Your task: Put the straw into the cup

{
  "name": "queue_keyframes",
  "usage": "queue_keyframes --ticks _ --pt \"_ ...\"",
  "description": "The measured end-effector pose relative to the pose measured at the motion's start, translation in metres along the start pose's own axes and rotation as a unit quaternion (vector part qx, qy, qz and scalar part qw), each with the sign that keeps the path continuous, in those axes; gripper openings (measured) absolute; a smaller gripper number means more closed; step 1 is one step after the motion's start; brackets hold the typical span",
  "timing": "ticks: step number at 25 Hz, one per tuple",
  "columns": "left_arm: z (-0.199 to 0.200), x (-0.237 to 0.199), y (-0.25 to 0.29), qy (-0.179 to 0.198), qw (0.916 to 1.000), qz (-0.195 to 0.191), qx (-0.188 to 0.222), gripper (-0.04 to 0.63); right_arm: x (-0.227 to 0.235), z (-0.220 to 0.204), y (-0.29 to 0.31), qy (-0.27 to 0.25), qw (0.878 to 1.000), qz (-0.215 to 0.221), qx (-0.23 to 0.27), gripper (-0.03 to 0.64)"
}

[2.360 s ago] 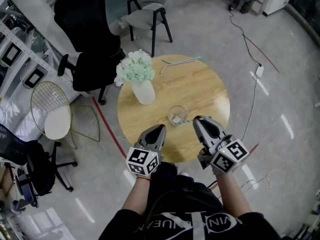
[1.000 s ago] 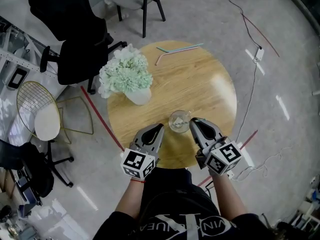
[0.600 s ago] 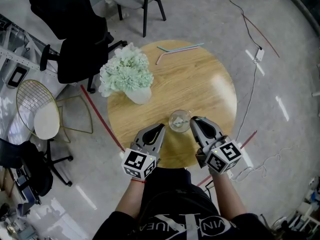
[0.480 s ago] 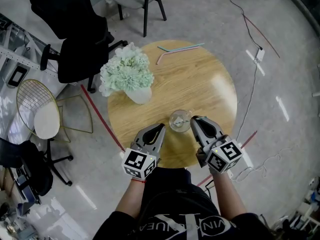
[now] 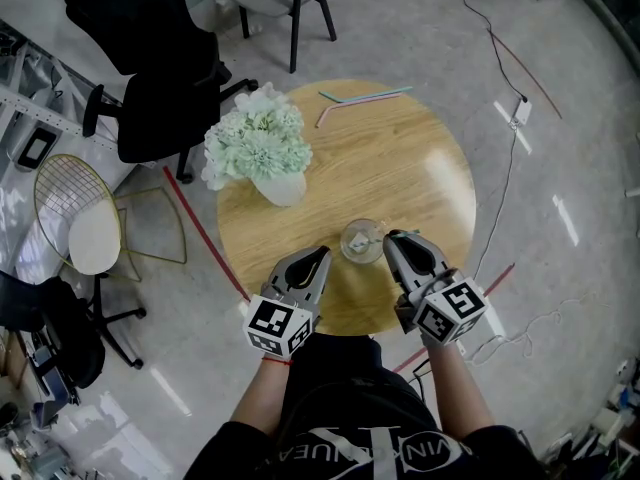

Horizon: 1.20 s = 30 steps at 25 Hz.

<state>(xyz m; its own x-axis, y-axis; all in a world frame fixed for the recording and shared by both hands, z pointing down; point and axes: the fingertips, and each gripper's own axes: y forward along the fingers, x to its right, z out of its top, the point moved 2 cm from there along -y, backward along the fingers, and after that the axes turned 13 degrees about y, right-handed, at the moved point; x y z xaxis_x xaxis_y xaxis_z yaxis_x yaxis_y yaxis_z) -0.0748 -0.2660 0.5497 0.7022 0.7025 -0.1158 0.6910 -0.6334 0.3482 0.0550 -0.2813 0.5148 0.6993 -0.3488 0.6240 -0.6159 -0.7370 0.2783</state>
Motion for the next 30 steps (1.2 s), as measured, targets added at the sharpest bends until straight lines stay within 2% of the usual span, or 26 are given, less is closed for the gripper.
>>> queue_keyframes --ticks 15,30 --pt "-0.003 0.004 -0.006 -0.006 1.0000 0.004 -0.001 0.017 0.006 -0.007 -0.008 0.023 1.000 -0.013 -0.001 0.061" --pt "0.001 0.019 -0.028 -0.004 0.9998 0.013 0.011 0.017 -0.004 -0.019 -0.033 0.039 0.999 -0.018 -0.004 0.061"
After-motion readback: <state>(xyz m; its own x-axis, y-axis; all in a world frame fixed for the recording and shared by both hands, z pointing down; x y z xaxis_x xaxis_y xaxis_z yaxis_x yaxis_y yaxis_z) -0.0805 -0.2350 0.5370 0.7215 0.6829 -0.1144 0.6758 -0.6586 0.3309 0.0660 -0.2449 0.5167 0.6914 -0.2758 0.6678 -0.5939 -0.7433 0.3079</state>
